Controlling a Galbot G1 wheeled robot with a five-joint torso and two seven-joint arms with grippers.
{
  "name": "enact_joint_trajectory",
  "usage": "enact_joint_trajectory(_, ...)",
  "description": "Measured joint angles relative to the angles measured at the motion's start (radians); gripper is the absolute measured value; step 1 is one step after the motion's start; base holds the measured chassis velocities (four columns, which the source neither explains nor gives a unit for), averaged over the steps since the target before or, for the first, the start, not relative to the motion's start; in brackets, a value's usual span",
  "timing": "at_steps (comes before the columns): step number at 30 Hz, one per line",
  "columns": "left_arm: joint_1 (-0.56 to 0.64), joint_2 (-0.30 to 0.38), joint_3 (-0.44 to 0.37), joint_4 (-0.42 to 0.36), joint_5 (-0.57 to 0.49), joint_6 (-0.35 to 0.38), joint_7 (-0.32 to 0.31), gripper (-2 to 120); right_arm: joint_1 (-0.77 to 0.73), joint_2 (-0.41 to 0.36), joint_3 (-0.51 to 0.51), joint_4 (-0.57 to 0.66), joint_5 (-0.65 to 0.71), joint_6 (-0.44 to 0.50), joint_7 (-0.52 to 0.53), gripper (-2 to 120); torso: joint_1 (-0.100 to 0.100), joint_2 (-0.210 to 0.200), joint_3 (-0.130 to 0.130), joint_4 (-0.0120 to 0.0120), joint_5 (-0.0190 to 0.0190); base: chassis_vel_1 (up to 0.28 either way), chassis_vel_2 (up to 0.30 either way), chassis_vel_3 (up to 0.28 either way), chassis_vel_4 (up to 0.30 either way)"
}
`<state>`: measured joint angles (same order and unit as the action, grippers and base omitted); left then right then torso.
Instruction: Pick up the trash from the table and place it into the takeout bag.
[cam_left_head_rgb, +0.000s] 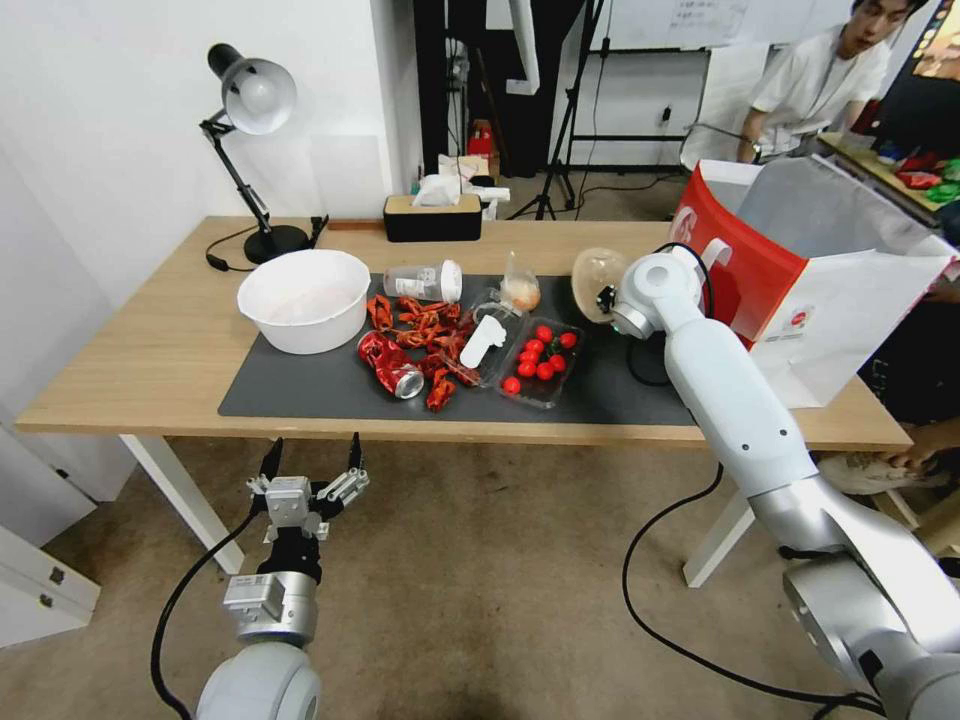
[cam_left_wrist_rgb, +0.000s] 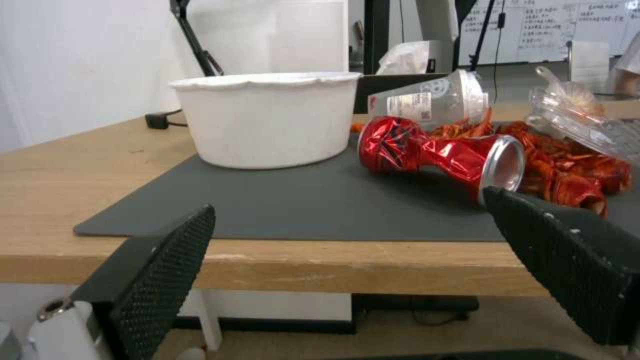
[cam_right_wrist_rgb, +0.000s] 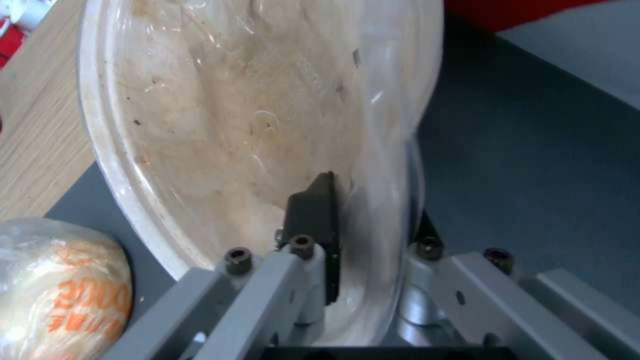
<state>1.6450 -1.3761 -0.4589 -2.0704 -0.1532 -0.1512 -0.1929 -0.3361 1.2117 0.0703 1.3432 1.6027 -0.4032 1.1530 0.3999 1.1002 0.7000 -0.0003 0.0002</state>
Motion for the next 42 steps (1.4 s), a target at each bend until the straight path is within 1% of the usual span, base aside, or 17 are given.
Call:
enact_joint_trajectory(4,-0.001,0.000,0.000,-0.004,0.003,0.000,-0.001,100,-0.016,-0.021,0.000,0.046,-0.002,0.000,-0.002,4,0.000,0.000,0.000,-0.0002,0.0003,0.000,0.000,0.000,0.000)
enact_joint_trajectory(8,0.000,-0.001,-0.001,-0.004,0.006,0.000,-0.001,100,-0.037,-0.052,-0.005,0.117,-0.004,0.000,-0.032,3,0.000,0.000,0.000,-0.0001,0.0002,0.000,0.000,0.000,0.000)
enact_joint_trajectory(9,0.000,-0.001,-0.001,-0.004,0.006,0.000,-0.001,100,-0.037,-0.052,-0.005,0.117,-0.004,0.000,-0.032,3,0.000,0.000,0.000,-0.0001,0.0002,0.000,0.000,0.000,0.000)
enact_joint_trajectory(11,0.002,-0.002,-0.002,-0.004,0.009,0.000,-0.001,100,-0.054,-0.076,-0.010,0.174,0.000,0.000,-0.047,3,0.000,0.000,0.000,0.0001,-0.0002,0.000,0.000,0.000,0.000)
enact_joint_trajectory(12,0.002,-0.002,-0.002,-0.004,0.009,0.000,-0.001,100,-0.054,-0.076,-0.010,0.174,0.000,0.000,-0.047,3,0.000,0.000,0.000,0.0001,-0.0002,0.000,0.000,0.000,0.000)
enact_joint_trajectory(14,0.003,-0.004,-0.002,-0.004,0.012,0.000,-0.001,100,-0.073,-0.095,-0.012,0.234,0.024,-0.001,-0.055,3,0.000,0.000,0.000,0.0001,0.0000,0.000,0.000,0.000,0.000)
enact_joint_trajectory(15,0.003,-0.004,-0.002,-0.004,0.012,0.000,-0.001,100,-0.073,-0.095,-0.012,0.234,0.024,-0.001,-0.055,3,0.000,0.000,0.000,0.0001,0.0000,0.000,0.000,0.000,0.000)
enact_joint_trajectory(17,0.004,-0.007,-0.004,-0.008,0.015,0.000,-0.001,100,-0.084,-0.107,-0.012,0.288,0.059,-0.001,-0.055,3,0.000,0.000,0.000,0.0003,-0.0002,0.000,0.000,0.000,0.000)
enact_joint_trajectory(22,0.012,-0.011,-0.006,-0.013,0.023,0.001,-0.001,100,-0.091,-0.120,-0.008,0.350,0.113,-0.002,-0.031,3,0.000,0.000,0.000,0.0003,-0.0001,0.000,0.000,0.000,0.000)
enact_joint_trajectory(26,0.018,-0.019,-0.008,-0.015,0.029,0.001,-0.002,100,-0.091,-0.121,-0.004,0.386,0.157,-0.002,-0.005,3,0.000,0.000,0.000,0.0003,-0.0002,0.000,0.000,0.000,0.000)
enact_joint_trajectory(35,0.023,-0.030,-0.012,-0.016,0.038,0.001,-0.002,100,-0.084,-0.121,-0.005,0.415,0.185,0.007,0.011,3,0.000,0.000,0.000,0.0003,-0.0002,0.000,0.000,0.000,0.000)
enact_joint_trajectory(42,0.026,-0.032,-0.021,-0.021,0.043,-0.005,-0.002,100,-0.085,-0.144,-0.010,0.464,0.193,0.007,-0.018,3,0.000,0.000,0.000,0.0001,-0.0001,0.000,0.000,0.000,0.000)
